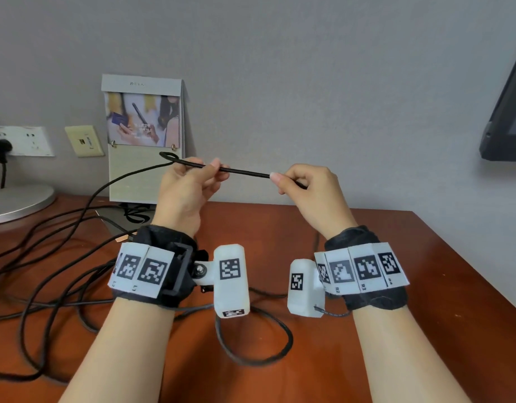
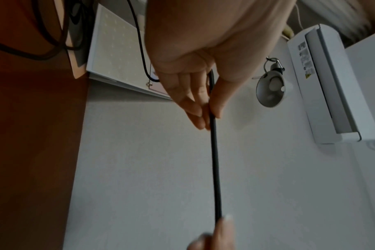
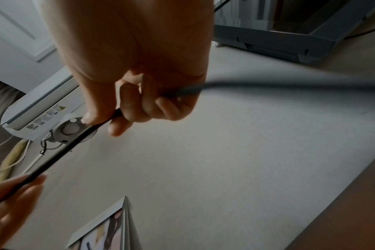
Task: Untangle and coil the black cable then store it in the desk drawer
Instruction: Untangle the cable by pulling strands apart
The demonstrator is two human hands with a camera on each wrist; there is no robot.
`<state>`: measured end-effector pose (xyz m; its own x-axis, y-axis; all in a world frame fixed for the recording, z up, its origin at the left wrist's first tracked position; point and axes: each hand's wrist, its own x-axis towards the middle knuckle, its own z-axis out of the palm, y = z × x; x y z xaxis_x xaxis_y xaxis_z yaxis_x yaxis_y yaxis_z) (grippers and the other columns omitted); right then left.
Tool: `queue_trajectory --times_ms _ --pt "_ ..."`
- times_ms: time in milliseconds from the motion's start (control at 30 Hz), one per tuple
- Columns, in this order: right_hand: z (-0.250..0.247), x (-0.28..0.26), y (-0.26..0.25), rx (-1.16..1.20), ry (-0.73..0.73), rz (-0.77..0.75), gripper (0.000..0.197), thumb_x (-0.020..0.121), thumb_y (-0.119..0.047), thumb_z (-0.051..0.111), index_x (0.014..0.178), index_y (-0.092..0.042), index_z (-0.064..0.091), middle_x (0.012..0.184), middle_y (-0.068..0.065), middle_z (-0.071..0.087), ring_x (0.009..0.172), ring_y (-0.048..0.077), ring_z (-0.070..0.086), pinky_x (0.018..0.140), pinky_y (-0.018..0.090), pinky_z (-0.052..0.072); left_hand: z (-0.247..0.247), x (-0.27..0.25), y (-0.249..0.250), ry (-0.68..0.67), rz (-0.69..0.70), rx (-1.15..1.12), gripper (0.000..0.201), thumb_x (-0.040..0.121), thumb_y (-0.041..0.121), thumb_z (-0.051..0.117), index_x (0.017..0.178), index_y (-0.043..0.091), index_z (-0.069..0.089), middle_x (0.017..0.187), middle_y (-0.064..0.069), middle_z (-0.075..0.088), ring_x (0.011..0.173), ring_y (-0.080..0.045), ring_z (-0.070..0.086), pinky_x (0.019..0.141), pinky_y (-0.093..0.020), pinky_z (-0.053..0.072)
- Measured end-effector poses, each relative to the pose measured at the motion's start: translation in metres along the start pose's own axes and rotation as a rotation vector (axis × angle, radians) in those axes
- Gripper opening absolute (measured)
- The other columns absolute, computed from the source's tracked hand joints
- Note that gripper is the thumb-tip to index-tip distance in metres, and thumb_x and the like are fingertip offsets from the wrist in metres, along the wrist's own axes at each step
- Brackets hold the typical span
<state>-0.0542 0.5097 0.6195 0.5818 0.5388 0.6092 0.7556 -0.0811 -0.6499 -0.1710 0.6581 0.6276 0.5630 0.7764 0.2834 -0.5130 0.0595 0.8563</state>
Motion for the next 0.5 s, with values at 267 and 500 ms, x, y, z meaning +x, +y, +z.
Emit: queue_trajectory --times_ms 267,500 --pt "-0.005 0.001 0.007 -0.090 0.067 -0.014 0.034 0.092 -0.039 0.054 0.069 -0.013 0.059 0.064 0.000 0.059 0.056 0.006 0.045 0.054 0.016 0.032 -0.005 -0.002 0.007 0.051 -0.010 -0.079 0.015 0.088 0.010 0.063 0.079 0.015 0.052 0.064 0.005 0.069 0.066 -0.007 0.069 0.059 -0.015 0.051" --pt "-0.003 0.000 0.003 -0.114 0.055 -0.030 0.031 0.090 -0.040 0.057 0.068 -0.018 0.061 0.065 0.000 0.061 0.056 0.008 0.046 0.057 0.026 0.036 0.019 -0.013 -0.005 -0.094 -0.052 0.018 0.009 0.087 0.009 0.063 0.080 0.013 0.058 0.063 0.002 0.068 0.065 -0.009 0.069 0.058 -0.014 0.051"
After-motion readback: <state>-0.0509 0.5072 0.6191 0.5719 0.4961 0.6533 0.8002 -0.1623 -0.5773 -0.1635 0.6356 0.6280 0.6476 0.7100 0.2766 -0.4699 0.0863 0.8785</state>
